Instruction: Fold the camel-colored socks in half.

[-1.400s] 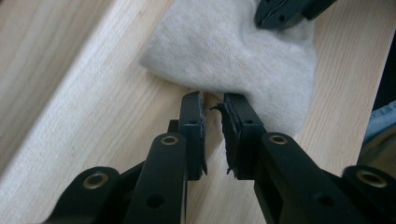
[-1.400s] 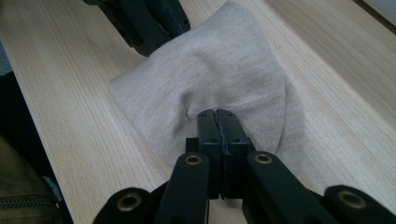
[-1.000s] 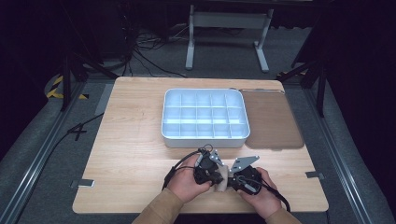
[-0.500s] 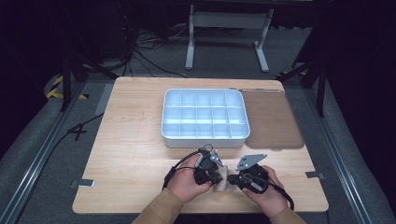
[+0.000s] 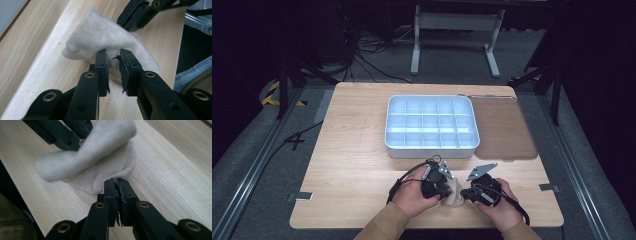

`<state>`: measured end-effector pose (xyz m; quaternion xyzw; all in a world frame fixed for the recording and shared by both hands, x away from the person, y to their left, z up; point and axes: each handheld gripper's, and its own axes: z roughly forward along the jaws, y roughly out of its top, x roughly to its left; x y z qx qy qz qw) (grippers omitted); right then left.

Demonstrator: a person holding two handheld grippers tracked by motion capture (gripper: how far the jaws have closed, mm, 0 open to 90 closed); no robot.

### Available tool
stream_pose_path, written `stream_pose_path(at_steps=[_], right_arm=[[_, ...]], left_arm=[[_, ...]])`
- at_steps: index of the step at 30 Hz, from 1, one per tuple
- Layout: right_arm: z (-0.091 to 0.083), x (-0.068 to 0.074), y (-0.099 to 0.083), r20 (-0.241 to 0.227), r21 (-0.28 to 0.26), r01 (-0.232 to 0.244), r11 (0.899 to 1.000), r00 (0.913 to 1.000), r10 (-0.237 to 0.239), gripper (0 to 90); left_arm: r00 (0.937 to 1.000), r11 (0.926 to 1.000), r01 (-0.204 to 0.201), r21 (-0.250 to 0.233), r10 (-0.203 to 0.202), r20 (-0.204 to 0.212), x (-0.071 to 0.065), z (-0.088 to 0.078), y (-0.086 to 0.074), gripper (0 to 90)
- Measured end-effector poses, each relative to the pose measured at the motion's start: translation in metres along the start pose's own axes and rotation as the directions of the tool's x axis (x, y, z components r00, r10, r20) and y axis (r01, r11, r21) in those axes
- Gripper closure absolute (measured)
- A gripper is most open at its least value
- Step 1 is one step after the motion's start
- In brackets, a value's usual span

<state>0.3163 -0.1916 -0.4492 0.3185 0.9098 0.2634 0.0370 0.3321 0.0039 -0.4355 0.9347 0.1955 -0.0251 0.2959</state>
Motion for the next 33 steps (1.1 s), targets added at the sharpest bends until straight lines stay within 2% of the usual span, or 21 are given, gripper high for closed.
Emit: stream_pose_path(at_steps=[4, 6, 7, 10, 11, 13, 15, 20, 24, 27, 31, 33], right_arm=[[0.002, 0.002, 0.001, -0.004, -0.006, 0.000, 1.000, 1.0000, 0.000, 86.0], [0.002, 0.002, 0.000, -0.004, -0.007, -0.001, 1.000, 1.0000, 0.001, 85.4], [0.002, 0.001, -0.001, -0.002, -0.007, -0.002, 1.000, 1.0000, 0.002, 82.4], [0.000, -0.001, -0.001, 0.003, -0.005, -0.010, 1.000, 0.9999, 0.010, 79.0], [0.000, -0.002, -0.002, 0.001, -0.007, -0.012, 1.000, 0.9999, 0.012, 78.1], [-0.002, -0.003, -0.003, 0.005, -0.003, -0.019, 1.000, 0.9998, 0.019, 75.5], [-0.007, -0.006, -0.003, 0.018, -0.008, -0.027, 1.000, 0.9995, 0.027, 73.2], [-0.020, -0.012, -0.003, 0.014, -0.042, -0.054, 0.998, 0.9984, 0.055, 65.9], [-0.026, -0.012, 0.000, -0.016, -0.086, -0.094, 0.992, 0.9955, 0.093, 56.7], [-0.024, -0.010, 0.005, -0.025, -0.104, -0.118, 0.988, 0.9930, 0.116, 52.0], [-0.017, -0.010, 0.009, -0.028, -0.096, -0.126, 0.987, 0.9919, 0.124, 50.2], [-0.013, -0.010, 0.011, -0.049, -0.083, -0.132, 0.988, 0.9906, 0.128, 49.6]], left_arm=[[0.9991, 0.9991, -0.043, 0.004, 0.043, -0.005, -0.004, 0.008, 0.003, 73.8], [0.9986, 0.9987, -0.052, 0.005, 0.052, -0.009, -0.005, 0.010, 0.003, 70.3], [0.9978, 0.9979, -0.064, 0.002, 0.064, -0.015, -0.006, 0.012, 0.003, 68.5], [0.9968, 0.9974, -0.072, -0.004, 0.071, -0.036, -0.005, 0.012, 0.003, 56.4], [0.9955, 0.9969, -0.078, -0.002, 0.078, -0.054, -0.005, 0.013, 0.003, 56.4], [0.9949, 0.9971, -0.076, 0.007, 0.076, -0.067, -0.004, 0.013, 0.003, 47.5], [0.9935, 0.9962, -0.087, 0.011, 0.087, -0.073, -0.004, 0.013, 0.003, 47.1], [0.9923, 0.9965, -0.083, 0.011, 0.083, -0.092, -0.006, 0.014, 0.004, 43.7], [0.9909, 0.9959, -0.089, 0.017, 0.090, -0.100, -0.007, 0.014, 0.004, 43.3], [0.9903, 0.9955, -0.093, 0.020, 0.095, -0.102, -0.007, 0.014, 0.005, 43.3], [0.9898, 0.9955, -0.093, 0.017, 0.094, -0.107, -0.008, 0.014, 0.004, 42.9], [0.9898, 0.9954, -0.094, 0.017, 0.095, -0.106, -0.008, 0.014, 0.003, 42.8]])
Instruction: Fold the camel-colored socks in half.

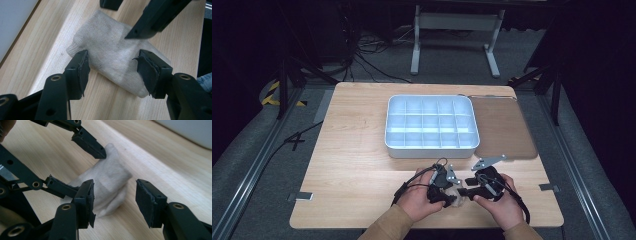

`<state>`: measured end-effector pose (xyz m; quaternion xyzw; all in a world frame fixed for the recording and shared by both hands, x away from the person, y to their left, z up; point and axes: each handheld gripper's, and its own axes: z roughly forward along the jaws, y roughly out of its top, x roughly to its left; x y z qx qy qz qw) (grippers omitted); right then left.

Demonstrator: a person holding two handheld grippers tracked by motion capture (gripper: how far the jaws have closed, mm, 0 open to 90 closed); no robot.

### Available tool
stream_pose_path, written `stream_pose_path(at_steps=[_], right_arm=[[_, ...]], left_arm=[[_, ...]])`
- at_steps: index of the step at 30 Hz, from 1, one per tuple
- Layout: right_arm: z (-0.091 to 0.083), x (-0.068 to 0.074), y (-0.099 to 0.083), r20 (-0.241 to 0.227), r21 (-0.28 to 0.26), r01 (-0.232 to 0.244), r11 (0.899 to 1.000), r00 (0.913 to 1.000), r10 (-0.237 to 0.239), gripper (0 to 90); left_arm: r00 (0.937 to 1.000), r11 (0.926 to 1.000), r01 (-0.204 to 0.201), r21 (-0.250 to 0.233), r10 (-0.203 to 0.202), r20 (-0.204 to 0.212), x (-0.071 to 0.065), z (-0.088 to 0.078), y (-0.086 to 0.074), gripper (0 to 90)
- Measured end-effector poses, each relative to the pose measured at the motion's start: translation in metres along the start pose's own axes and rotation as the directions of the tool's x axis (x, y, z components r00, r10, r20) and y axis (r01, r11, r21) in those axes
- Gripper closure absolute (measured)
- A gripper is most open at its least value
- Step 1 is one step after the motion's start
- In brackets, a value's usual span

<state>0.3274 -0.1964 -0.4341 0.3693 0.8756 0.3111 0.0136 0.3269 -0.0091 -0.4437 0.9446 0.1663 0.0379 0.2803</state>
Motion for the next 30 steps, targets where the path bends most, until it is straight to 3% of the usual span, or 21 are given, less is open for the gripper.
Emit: stream_pose_path(at_steps=[6, 12, 15, 18, 23, 27, 30], right_arm=[[0.006, -0.003, 0.002, -0.027, 0.033, -0.017, 0.999, 0.9995, 0.018, 47.6], [0.019, -0.005, 0.003, -0.016, 0.105, -0.003, 0.994, 0.9999, 0.004, 42.6], [0.023, -0.008, 0.002, -0.044, 0.100, -0.012, 0.995, 0.9989, 0.017, 42.6], [0.025, -0.010, 0.002, -0.079, 0.104, -0.003, 0.995, 0.9968, 0.012, 46.8], [0.026, -0.011, 0.003, -0.114, 0.106, 0.017, 0.994, 0.9935, -0.005, 51.4], [0.028, -0.015, 0.003, -0.183, 0.118, 0.009, 0.993, 0.9831, 0.013, 63.0], [0.027, -0.015, 0.003, -0.205, 0.116, 0.011, 0.993, 0.9787, 0.014, 70.4]], left_arm=[[0.9999, 0.9999, 0.009, -0.011, -0.008, 0.013, 0.000, -0.001, -0.003, 40.9], [0.9996, 0.9998, 0.021, -0.004, -0.021, 0.021, 0.000, -0.006, -0.008, 38.4], [0.9991, 0.9992, 0.040, -0.007, -0.040, 0.013, 0.004, -0.012, -0.012, 38.7], [0.9973, 0.9970, 0.073, -0.025, -0.073, -0.006, 0.012, -0.022, -0.019, 38.9], [0.9958, 0.9956, 0.090, -0.028, -0.090, -0.017, 0.016, -0.030, -0.025, 38.9], [0.9920, 0.9919, 0.120, -0.042, -0.121, -0.036, 0.022, -0.042, -0.035, 39.0], [0.9900, 0.9901, 0.130, -0.051, -0.133, -0.047, 0.024, -0.048, -0.041, 39.0]])
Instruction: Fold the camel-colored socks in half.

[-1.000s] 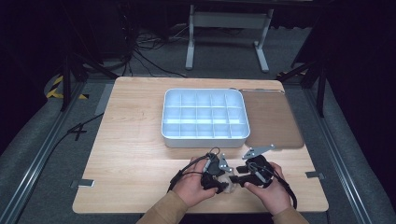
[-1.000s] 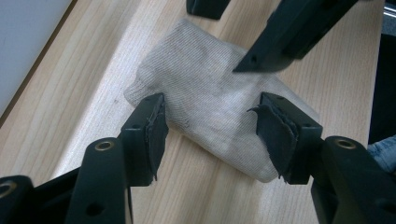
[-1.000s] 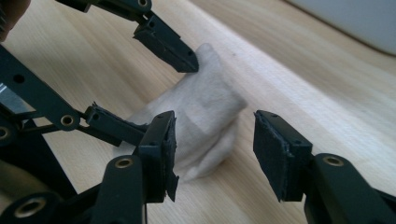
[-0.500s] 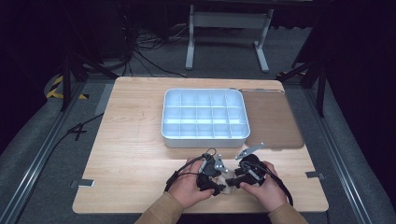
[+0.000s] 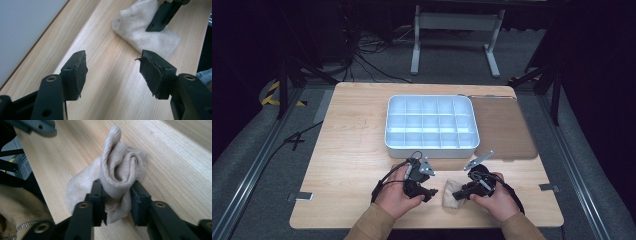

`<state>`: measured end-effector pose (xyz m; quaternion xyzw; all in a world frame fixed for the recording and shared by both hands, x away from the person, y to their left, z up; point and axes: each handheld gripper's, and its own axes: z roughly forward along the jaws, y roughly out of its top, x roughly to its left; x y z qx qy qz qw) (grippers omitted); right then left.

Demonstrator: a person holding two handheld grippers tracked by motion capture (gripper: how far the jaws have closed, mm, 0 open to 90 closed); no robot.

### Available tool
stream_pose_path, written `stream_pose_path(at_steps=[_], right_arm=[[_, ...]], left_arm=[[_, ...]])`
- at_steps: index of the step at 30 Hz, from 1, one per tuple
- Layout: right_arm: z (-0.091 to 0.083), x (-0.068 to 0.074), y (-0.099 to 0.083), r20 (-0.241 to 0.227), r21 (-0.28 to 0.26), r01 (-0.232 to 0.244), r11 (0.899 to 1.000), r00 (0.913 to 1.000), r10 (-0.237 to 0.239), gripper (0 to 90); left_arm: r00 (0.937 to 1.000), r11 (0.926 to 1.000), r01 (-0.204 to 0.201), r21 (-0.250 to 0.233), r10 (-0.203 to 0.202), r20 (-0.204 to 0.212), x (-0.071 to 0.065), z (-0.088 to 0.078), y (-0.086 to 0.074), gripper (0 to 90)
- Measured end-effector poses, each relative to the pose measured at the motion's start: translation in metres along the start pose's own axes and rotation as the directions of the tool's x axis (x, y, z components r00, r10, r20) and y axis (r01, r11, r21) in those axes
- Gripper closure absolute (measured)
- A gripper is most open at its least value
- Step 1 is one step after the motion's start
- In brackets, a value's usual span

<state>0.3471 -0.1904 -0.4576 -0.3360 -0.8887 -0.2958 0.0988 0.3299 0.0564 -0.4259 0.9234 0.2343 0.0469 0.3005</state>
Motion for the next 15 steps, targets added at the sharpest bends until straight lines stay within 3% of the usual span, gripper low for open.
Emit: stream_pose_path(at_steps=[8, 11, 15], right_arm=[[-0.001, 0.008, 0.001, 0.050, 0.004, 0.033, 0.999, 0.9982, -0.033, 74.1], [-0.001, 0.010, 0.001, 0.066, 0.004, 0.046, 0.999, 0.9967, -0.046, 74.5], [-0.002, 0.012, 0.001, 0.074, 0.002, 0.046, 0.999, 0.9962, -0.046, 74.6]], left_arm=[[0.9993, 0.9996, 0.022, 0.020, -0.021, -0.031, 0.007, -0.016, -0.022, 39.1], [0.9981, 0.9985, 0.054, 0.005, -0.054, -0.030, 0.012, -0.023, -0.028, 39.1], [0.9972, 0.9976, 0.067, -0.015, -0.067, -0.032, 0.016, -0.030, -0.028, 39.1]])
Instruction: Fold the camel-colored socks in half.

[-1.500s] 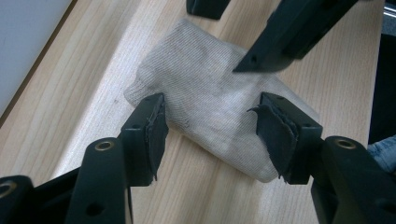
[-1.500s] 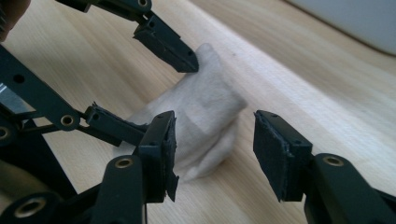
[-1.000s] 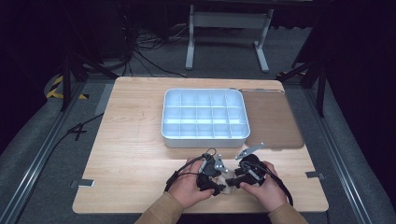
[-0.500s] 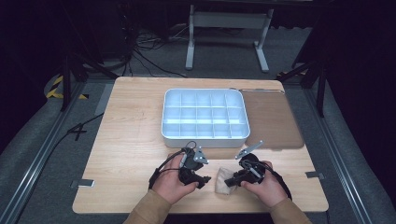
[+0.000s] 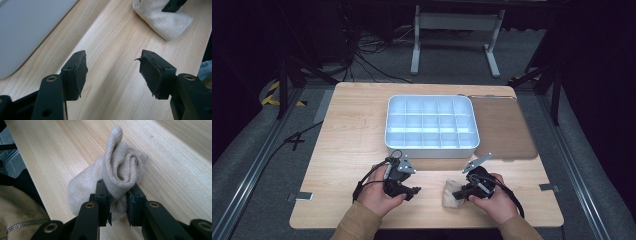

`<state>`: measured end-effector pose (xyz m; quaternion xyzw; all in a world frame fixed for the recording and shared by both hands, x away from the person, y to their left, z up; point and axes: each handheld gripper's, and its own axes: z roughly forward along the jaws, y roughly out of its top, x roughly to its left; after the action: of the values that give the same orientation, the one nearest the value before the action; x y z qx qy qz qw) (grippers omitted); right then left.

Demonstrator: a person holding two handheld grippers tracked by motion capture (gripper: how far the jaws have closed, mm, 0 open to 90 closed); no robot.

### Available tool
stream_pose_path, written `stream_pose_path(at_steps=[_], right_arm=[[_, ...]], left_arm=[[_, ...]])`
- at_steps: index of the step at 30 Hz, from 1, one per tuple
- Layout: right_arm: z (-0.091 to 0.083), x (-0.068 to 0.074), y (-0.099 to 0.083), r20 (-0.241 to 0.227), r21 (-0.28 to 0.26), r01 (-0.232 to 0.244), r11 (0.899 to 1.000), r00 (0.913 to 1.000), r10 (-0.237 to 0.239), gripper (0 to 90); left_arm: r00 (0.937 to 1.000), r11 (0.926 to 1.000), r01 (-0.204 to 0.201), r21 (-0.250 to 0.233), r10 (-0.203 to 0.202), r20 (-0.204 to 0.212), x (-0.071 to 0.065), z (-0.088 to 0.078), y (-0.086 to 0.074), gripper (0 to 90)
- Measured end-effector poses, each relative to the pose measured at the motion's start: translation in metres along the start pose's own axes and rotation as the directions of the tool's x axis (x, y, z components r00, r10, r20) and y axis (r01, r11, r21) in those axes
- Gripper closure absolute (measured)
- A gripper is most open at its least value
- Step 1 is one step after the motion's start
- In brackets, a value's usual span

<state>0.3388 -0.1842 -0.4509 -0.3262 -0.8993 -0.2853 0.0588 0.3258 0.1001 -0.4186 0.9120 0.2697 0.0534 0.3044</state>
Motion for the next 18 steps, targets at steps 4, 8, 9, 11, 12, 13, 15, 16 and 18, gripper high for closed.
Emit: stream_pose_path(at_steps=[4, 8, 9, 11, 12, 13, 15, 16, 18], right_arm=[[-0.001, 0.000, 0.000, -0.001, -0.001, -0.001, 1.000, 1.0000, 0.001, 74.6], [-0.002, 0.000, 0.001, -0.003, -0.006, 0.005, 1.000, 1.0000, -0.005, 74.6], [-0.002, 0.000, 0.001, -0.003, -0.006, 0.005, 1.000, 1.0000, -0.005, 74.6], [-0.005, 0.000, 0.003, -0.001, -0.008, 0.009, 1.000, 1.0000, -0.009, 74.7], [-0.006, 0.000, 0.003, 0.001, -0.011, 0.011, 1.000, 0.9999, -0.011, 74.7], [-0.009, 0.000, 0.005, 0.000, -0.017, 0.011, 1.000, 0.9999, -0.011, 74.7], [-0.013, 0.001, 0.008, 0.017, -0.027, 0.016, 1.000, 0.9997, -0.016, 74.7], [-0.015, 0.001, 0.009, 0.020, -0.029, 0.017, 0.999, 0.9997, -0.017, 74.7], [-0.019, 0.003, 0.013, 0.021, -0.035, 0.022, 0.999, 0.9996, -0.021, 74.7]], left_arm=[[0.9997, 1.0000, 0.001, 0.007, -0.001, 0.023, 0.004, -0.007, -0.001, 39.1], [0.9998, 0.9999, -0.006, 0.011, 0.005, 0.021, 0.009, -0.014, -0.003, 38.4], [0.9998, 0.9999, -0.002, 0.015, 0.001, 0.020, 0.011, -0.016, -0.003, 38.4], [1.0000, 0.9998, 0.001, 0.018, -0.001, 0.005, 0.013, -0.019, -0.005, 38.4], [0.9999, 0.9998, 0.008, 0.017, -0.008, 0.011, 0.014, -0.020, -0.005, 38.4], [0.9999, 0.9998, 0.010, 0.015, -0.010, 0.011, 0.014, -0.020, -0.006, 38.4], [0.9999, 0.9999, 0.010, 0.013, -0.010, 0.011, 0.016, -0.022, -0.006, 38.4], [0.9998, 0.9997, 0.017, 0.016, -0.017, 0.010, 0.017, -0.023, -0.006, 38.4], [0.9999, 0.9999, 0.016, 0.004, -0.016, 0.006, 0.018, -0.024, -0.006, 38.3]])
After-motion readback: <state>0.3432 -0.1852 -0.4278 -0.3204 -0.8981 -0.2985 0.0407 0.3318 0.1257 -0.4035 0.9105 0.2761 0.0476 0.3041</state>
